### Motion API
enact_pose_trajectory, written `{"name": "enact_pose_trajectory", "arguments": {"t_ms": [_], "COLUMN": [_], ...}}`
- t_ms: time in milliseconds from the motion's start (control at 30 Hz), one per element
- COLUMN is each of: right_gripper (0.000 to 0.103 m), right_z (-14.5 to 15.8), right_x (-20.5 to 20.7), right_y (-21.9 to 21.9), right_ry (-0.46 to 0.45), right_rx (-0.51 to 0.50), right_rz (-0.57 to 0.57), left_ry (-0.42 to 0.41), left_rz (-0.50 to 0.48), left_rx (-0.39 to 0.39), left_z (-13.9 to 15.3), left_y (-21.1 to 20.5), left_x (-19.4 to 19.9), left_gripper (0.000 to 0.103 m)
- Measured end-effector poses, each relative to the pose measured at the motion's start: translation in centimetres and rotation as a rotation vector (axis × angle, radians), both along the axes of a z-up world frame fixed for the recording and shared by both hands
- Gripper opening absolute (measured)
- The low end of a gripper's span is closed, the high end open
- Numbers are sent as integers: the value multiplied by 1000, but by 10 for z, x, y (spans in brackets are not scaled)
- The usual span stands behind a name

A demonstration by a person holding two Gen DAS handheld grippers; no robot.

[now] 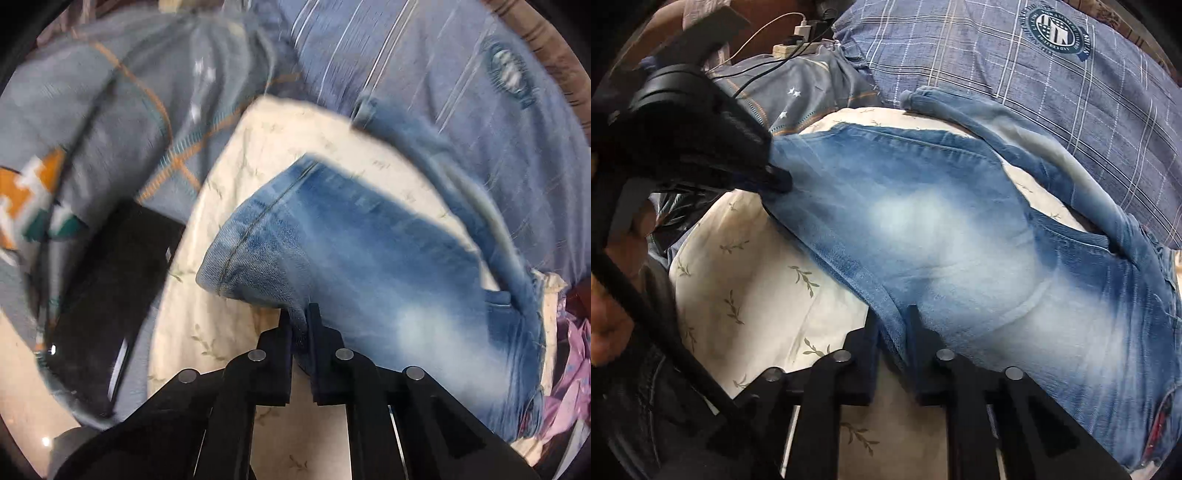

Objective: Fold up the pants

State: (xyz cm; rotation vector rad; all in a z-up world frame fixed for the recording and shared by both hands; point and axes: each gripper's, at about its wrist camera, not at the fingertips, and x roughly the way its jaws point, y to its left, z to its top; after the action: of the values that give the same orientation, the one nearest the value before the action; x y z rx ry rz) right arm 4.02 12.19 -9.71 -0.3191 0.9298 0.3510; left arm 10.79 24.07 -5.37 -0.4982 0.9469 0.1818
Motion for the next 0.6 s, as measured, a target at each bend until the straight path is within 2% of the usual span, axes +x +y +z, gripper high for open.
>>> {"name": "enact_pose_trajectory", "arguments": {"t_ms": [67, 100, 167, 267, 300, 333, 367, 400, 433, 467, 500, 600], "right_gripper": [9, 10, 10, 17, 21, 35, 45, 65, 72, 73, 73, 73], "right_z": [16, 21, 20, -4, -3, 0, 7, 15, 22, 31, 40, 55], "right_x": [-7, -11, -12, -1, -1, -2, -2, -3, -6, -9, -12, -15], "right_y": [-4, -5, -6, -15, -20, -25, -33, -41, -47, -54, -61, -81], "right_ry": [-18, -23, -8, 120, 126, 136, 158, 160, 150, 127, 110, 91], "right_rx": [47, 56, 61, 124, 164, 205, 272, 333, 362, 388, 397, 430], "right_rz": [10, 19, 20, -18, -36, -45, -51, -56, -60, -70, -84, -129], "left_ry": [-63, -65, -13, 54, 61, 53, 37, 2, -38, -71, -103, -145], "left_rz": [24, 40, 43, 38, 38, 42, 47, 58, 67, 71, 70, 39], "left_rx": [52, 89, 121, 142, 149, 148, 138, 117, 99, 90, 88, 119], "left_z": [13, 12, 4, -5, -4, -2, 2, 7, 11, 15, 20, 33], "left_y": [-4, -9, -16, -21, -22, -21, -18, -16, -15, -15, -15, -23], "left_x": [-21, -29, -27, -18, -19, -21, -23, -29, -37, -45, -53, -64], "left_gripper": [6, 6, 6, 12, 14, 19, 27, 31, 38, 45, 47, 48]}}
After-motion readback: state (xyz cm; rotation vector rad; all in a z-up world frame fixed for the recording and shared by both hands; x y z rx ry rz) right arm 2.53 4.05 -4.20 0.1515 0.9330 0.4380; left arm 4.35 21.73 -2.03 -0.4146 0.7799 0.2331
